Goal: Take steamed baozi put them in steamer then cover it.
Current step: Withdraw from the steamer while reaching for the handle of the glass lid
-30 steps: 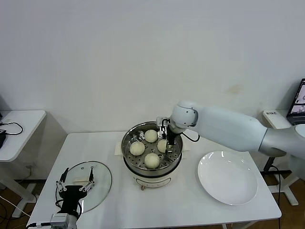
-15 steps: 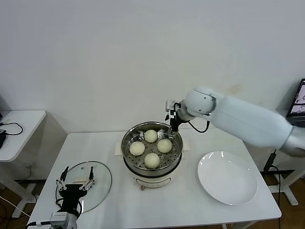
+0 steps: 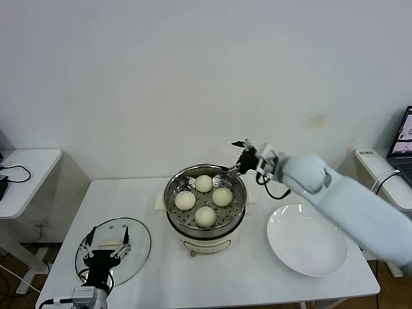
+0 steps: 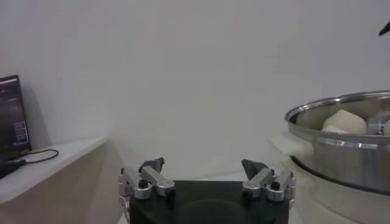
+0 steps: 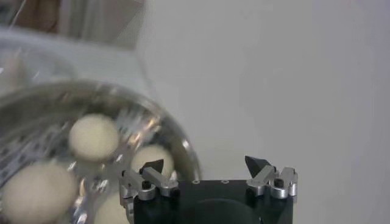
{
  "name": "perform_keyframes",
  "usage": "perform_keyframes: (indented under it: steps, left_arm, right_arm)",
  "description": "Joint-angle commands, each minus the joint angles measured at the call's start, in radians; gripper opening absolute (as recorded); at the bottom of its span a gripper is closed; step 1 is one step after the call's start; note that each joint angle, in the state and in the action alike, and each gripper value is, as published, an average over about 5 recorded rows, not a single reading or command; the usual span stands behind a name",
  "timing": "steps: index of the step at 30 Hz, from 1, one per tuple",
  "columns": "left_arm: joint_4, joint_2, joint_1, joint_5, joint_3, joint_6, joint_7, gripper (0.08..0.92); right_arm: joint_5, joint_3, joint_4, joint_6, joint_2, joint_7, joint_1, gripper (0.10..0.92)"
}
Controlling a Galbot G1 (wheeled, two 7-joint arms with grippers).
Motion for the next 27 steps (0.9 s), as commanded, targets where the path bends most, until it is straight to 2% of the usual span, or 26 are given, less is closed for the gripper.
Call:
perform_keyframes:
  steps: [1,8,14,19,23,27]
  left_arm:
    - [0.022,-0.008,-0.001,0.009,0.007,-0.023,-0.01,0.823]
    - [0.058,-0.01,-0.014,0.175,0.017,-0.08,-0.036,0.823]
    - [0.126,0.004,-0.014,0.626,-0.037,-0.143,-0.023,0.823]
    - [0.164,0.048,0.014,0.96,-0.108,-0.195,-0.011,0.823]
    - [0.163,0.1,0.071,1.178,-0.161,-0.219,0.047,0.823]
    - [0.161,0.157,0.103,1.28,-0.184,-0.231,0.102,0.823]
  right_arm:
    - [-0.155,0.787,0.119,0.373,0.147,0.162,-0.754,0.823]
    - [-0.25,1.054,0.085,0.541,0.39,0.029,-0.977,0.823]
    - [-0.236,1.163,0.105,0.545,0.512,-0.036,-1.129,0.823]
    - [-0.23,1.19,0.13,0.52,0.556,-0.044,-1.22,0.823]
    - [-0.24,1.201,0.14,0.511,0.578,-0.03,-1.254,0.823]
    - [-0.242,1.206,0.145,0.505,0.584,-0.024,-1.26,0.823]
